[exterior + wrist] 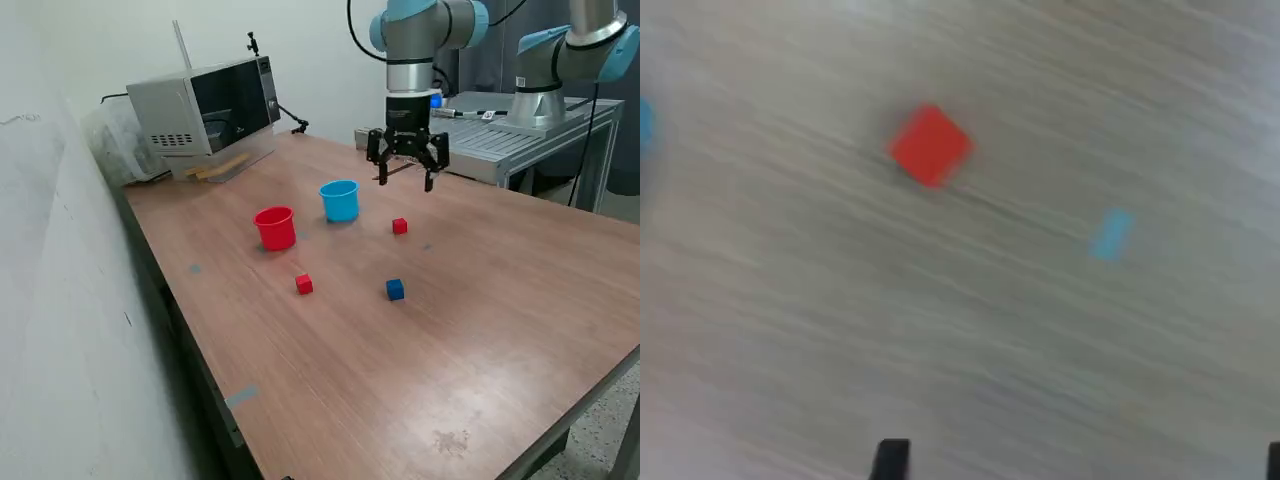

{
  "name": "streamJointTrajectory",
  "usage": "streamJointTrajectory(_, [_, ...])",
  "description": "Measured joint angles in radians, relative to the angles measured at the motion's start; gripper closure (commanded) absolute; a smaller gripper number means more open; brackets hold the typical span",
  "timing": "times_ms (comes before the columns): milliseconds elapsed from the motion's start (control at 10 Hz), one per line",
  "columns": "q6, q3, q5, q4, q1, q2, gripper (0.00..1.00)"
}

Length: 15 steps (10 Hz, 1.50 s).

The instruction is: Place red objects in the red bin, and blue objects in the blue bin.

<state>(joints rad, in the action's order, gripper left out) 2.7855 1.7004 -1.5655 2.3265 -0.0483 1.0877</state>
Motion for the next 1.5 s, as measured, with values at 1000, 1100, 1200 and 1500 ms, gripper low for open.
streamJointTrajectory(1000, [-0.404, -0.304, 0.034, -0.260, -0.199, -0.131, 0.00])
streamJointTrajectory(1100, [-0.401, -0.349, 0.034, -0.268, -0.205, -0.168, 0.00])
streamJointTrajectory(1200, [-0.398, -0.394, 0.035, -0.272, -0.209, -0.207, 0.00])
streamJointTrajectory(1500, [-0.407, -0.501, 0.038, -0.277, -0.212, -0.311, 0.00])
